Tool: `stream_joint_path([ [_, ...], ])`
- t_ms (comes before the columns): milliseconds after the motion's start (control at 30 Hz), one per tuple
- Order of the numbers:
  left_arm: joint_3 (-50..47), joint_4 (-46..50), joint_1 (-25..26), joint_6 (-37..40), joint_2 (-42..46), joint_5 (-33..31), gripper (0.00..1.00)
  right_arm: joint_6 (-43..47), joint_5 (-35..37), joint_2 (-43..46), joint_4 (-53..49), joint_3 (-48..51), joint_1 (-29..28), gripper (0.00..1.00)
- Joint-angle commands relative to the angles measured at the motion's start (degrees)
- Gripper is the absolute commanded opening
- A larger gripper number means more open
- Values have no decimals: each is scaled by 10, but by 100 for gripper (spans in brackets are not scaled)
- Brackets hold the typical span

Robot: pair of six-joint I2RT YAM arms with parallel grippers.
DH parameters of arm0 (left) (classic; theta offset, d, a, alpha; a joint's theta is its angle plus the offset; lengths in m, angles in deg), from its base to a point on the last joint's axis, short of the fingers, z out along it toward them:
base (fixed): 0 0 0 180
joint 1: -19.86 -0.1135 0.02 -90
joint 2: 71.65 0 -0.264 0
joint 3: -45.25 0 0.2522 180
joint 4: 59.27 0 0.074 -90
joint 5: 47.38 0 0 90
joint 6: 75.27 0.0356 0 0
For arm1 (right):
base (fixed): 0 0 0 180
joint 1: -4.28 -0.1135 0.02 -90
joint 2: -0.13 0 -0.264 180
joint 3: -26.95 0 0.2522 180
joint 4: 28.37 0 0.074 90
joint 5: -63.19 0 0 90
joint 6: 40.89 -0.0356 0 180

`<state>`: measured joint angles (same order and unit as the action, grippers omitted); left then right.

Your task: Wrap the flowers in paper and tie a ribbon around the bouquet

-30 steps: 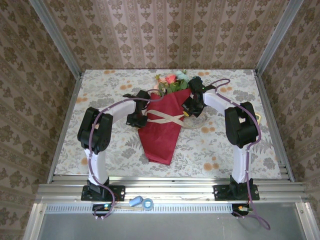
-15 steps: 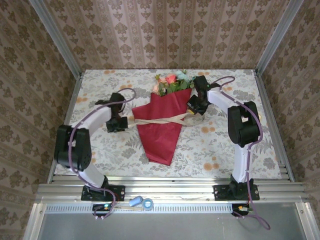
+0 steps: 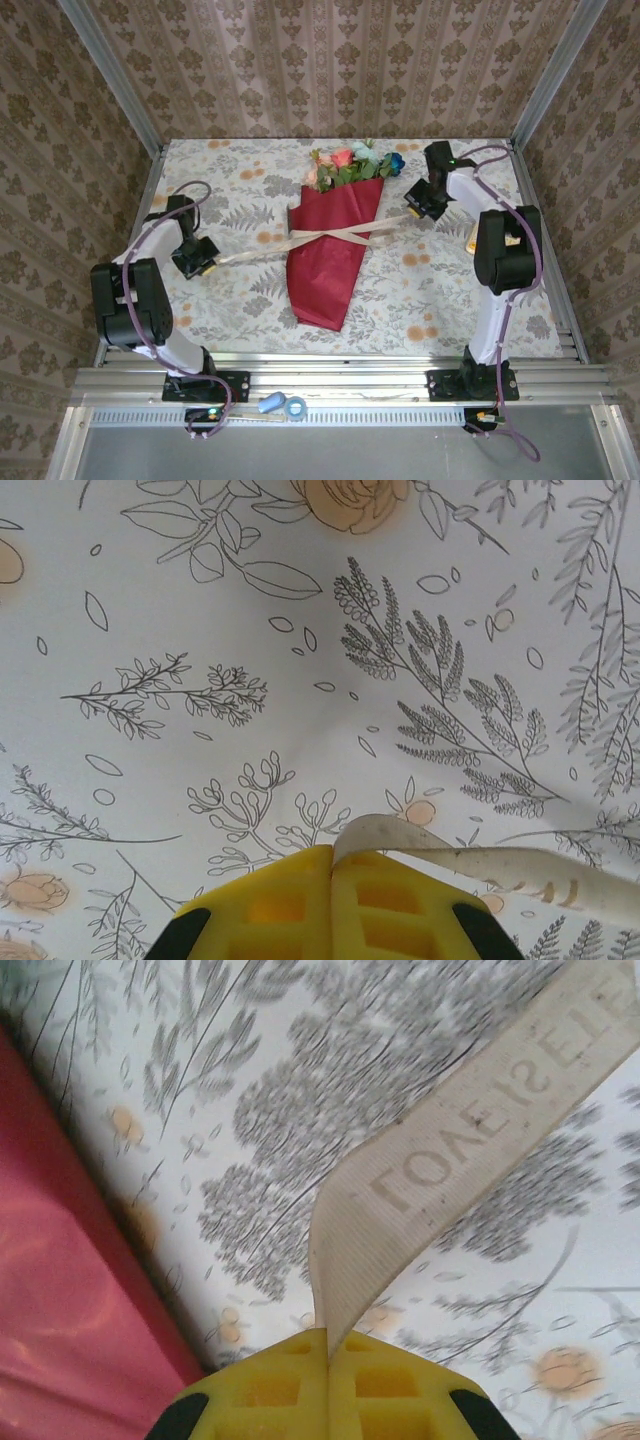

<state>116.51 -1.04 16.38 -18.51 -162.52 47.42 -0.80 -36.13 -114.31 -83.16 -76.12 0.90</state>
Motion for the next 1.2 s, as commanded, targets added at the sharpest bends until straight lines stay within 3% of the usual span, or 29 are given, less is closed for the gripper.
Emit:
stream_joint_path([
  [0,8,-8,-7,-25,-16,14,0,25,28,23,-28,0,24,0],
  [300,26,-3,-15,-35,-43,0,0,40,24,34,-28,18,59,0],
  [400,27,8,-8,-47,-33,-8,28,40,18,36,-25,23,59,0],
  [533,11,23,-2,-99,21,-7,43,46,18,39,-26,26,61,0],
  [633,-10,20,22,-179,89,15,52,48,15,40,-23,32,63,0],
  [800,-40,-68,137,-368,124,90,57,47,8,41,-18,39,64,0],
  [967,-64,-236,237,-569,64,115,60,50,9,43,-19,40,64,0],
  [1167,-39,-359,280,-701,-54,119,61,51,3,44,-18,42,65,0],
])
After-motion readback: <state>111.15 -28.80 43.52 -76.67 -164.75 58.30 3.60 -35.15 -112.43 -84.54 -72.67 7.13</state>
